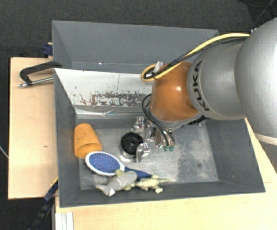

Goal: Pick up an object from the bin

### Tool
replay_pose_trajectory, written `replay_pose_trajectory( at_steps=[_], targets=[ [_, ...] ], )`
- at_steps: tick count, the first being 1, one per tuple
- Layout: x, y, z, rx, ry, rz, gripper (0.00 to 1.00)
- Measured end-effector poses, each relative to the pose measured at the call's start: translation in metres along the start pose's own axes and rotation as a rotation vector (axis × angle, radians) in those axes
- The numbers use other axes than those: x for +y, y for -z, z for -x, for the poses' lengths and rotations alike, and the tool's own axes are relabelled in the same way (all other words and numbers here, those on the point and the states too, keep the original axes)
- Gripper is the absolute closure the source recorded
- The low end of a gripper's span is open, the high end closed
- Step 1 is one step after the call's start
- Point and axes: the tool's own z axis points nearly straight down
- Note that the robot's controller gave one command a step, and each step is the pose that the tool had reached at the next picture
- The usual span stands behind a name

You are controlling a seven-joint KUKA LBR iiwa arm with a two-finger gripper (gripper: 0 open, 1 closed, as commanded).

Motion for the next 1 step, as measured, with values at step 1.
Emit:
replay_pose_trajectory(
  at_steps=[1],
  targets=[
    [0.0007, 0.0465, 0.0031, 0.003, 0.001, 0.0, 1.0]
  ],
)
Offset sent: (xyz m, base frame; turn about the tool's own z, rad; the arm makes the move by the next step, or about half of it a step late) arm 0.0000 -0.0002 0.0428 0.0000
